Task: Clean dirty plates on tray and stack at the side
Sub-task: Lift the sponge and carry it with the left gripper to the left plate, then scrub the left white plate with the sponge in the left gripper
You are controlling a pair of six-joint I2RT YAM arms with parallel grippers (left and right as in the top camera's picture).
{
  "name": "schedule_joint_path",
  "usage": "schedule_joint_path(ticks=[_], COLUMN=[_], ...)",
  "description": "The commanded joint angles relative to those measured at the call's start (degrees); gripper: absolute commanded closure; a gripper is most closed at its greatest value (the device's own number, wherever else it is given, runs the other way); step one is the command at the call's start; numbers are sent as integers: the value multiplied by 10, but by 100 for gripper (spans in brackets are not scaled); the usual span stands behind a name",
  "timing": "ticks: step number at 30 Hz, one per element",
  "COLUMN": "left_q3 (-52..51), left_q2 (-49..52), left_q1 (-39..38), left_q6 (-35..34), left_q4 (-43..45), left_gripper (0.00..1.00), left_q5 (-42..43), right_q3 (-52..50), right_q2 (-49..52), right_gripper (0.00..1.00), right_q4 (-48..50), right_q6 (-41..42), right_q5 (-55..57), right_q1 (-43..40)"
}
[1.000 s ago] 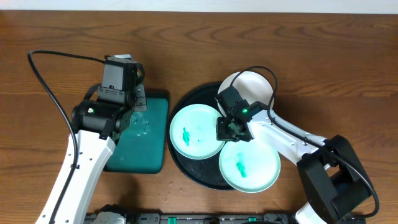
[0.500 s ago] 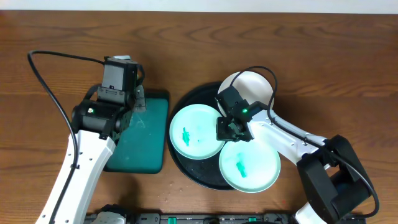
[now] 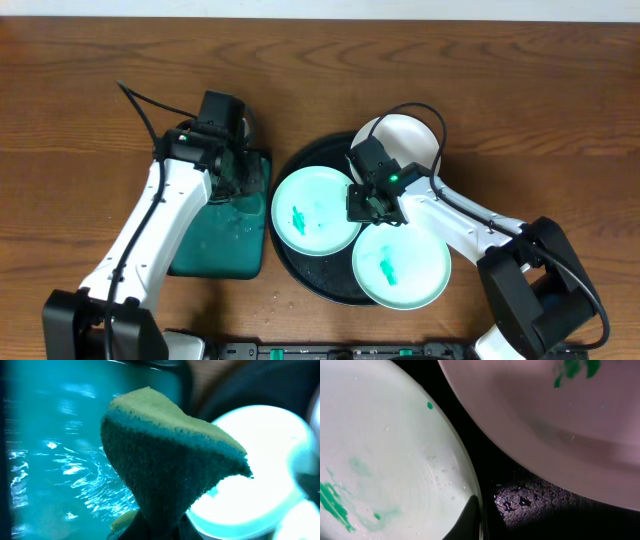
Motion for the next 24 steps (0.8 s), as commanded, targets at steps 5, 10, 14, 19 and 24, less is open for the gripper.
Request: schedule_joint_path(ticks=[5, 10, 14, 19, 24], left_q3=[0, 0, 0, 0, 0], left_q2=[34, 104, 167, 228, 258], left_q1=[-30, -67, -86, -89, -97], left_q6=[-59, -77, -118, -190, -164], left_q4=[9, 44, 77, 84, 104], left_gripper=[93, 93, 93, 93, 93], left_q5=[146, 145, 113, 17, 113], right_q3=[-2, -2, -2, -2, -2], right_q2=[6, 6, 6, 6, 6], right_gripper=[99, 99, 99, 99, 99], right_q4=[3, 1, -5, -12, -12], right_q6=[-5, -5, -5, -5, -5], right_q5=[-1, -1, -1, -1, -1], right_q1=[7, 7, 7, 7, 7])
